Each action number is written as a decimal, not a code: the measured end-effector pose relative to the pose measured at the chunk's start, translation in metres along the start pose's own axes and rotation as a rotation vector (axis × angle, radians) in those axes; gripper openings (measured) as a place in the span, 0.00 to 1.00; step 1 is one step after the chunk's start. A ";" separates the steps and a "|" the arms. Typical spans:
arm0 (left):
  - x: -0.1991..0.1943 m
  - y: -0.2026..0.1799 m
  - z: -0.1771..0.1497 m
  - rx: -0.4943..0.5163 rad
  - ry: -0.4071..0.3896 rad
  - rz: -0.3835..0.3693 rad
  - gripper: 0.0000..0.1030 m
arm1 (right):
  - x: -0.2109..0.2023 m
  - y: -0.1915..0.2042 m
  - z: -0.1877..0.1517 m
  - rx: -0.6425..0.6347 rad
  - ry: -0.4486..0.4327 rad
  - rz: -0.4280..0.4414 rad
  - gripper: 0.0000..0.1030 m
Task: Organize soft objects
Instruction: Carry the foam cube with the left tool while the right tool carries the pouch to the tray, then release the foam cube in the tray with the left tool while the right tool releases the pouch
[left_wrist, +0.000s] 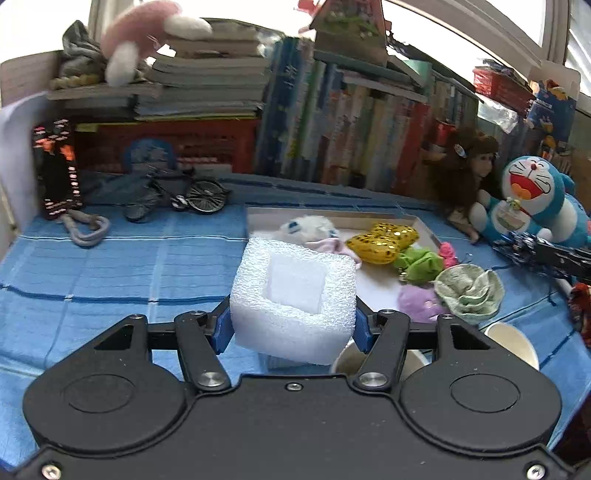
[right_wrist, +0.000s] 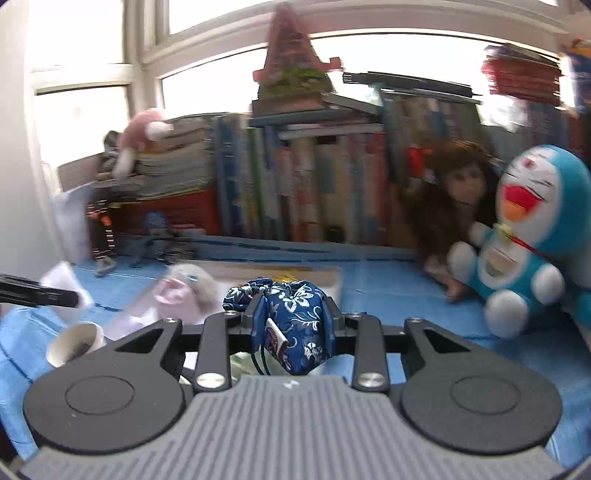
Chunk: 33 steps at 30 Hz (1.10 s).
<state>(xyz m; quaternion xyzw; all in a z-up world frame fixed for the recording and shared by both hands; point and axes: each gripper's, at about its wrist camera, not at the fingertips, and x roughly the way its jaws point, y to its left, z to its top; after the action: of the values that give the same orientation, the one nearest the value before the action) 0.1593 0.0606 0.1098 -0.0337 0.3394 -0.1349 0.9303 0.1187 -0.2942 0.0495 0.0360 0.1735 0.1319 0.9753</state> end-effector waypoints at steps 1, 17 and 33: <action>0.004 -0.002 0.005 -0.001 0.010 -0.006 0.57 | 0.005 0.007 0.006 -0.009 0.011 0.017 0.35; 0.100 -0.007 0.061 -0.091 0.205 -0.010 0.57 | 0.110 0.068 0.033 -0.060 0.245 0.118 0.36; 0.155 -0.002 0.058 -0.143 0.277 0.001 0.57 | 0.172 0.073 0.015 -0.020 0.397 0.078 0.37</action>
<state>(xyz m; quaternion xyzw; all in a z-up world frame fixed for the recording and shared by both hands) 0.3092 0.0143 0.0584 -0.0807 0.4731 -0.1132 0.8700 0.2611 -0.1776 0.0154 0.0063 0.3594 0.1757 0.9165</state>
